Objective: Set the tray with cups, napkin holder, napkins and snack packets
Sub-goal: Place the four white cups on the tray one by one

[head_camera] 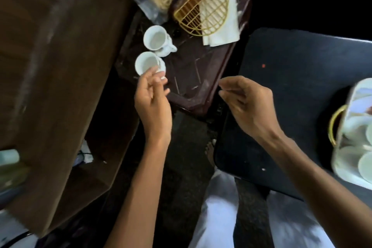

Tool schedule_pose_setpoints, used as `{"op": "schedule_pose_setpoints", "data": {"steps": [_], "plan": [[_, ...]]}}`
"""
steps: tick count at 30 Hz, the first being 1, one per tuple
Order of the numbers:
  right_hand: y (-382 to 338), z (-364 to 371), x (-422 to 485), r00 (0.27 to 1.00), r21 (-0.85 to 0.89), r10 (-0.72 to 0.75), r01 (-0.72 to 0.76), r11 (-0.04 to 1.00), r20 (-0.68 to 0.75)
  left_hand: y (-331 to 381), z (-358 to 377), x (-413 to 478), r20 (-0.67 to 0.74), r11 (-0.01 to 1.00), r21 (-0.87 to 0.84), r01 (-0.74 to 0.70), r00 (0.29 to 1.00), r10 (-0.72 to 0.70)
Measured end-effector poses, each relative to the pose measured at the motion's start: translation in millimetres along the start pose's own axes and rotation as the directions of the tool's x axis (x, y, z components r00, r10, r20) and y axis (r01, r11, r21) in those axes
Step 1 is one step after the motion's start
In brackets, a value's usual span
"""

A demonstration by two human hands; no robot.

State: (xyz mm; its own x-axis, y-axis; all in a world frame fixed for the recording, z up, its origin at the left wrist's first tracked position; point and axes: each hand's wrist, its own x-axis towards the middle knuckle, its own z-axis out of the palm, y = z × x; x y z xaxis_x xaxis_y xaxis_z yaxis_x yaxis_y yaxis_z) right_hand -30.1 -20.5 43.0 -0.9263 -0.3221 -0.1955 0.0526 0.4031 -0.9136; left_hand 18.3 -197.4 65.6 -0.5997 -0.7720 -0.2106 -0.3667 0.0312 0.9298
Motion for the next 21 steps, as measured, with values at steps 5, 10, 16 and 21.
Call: {"op": "schedule_pose_setpoints", "data": {"steps": [5, 10, 16, 21], "plan": [[-25.9, 69.2, 34.9, 0.999, 0.036, -0.016, 0.014, 0.999, 0.052, -11.2, -34.2, 54.8, -0.12, 0.998, 0.056, 0.012, 0.993, -0.005], [-30.9, 120.6, 53.1, 0.997, 0.023, 0.047, -0.049, 0.999, 0.056, -25.2, -40.6, 88.0, -0.023, 0.994, 0.09, 0.068, 0.998, -0.067], [-29.5, 147.9, 58.5, 0.997, -0.008, 0.068, -0.068, 0.998, 0.036, -33.9, -35.9, 92.8, 0.049, 0.993, 0.071, 0.097, 0.994, -0.1], [-25.8, 141.7, 51.6, 0.997, -0.012, 0.071, -0.07, 0.997, 0.023, -32.3, -34.2, 80.4, 0.046, 0.992, 0.01, 0.126, 0.991, -0.127]]}}
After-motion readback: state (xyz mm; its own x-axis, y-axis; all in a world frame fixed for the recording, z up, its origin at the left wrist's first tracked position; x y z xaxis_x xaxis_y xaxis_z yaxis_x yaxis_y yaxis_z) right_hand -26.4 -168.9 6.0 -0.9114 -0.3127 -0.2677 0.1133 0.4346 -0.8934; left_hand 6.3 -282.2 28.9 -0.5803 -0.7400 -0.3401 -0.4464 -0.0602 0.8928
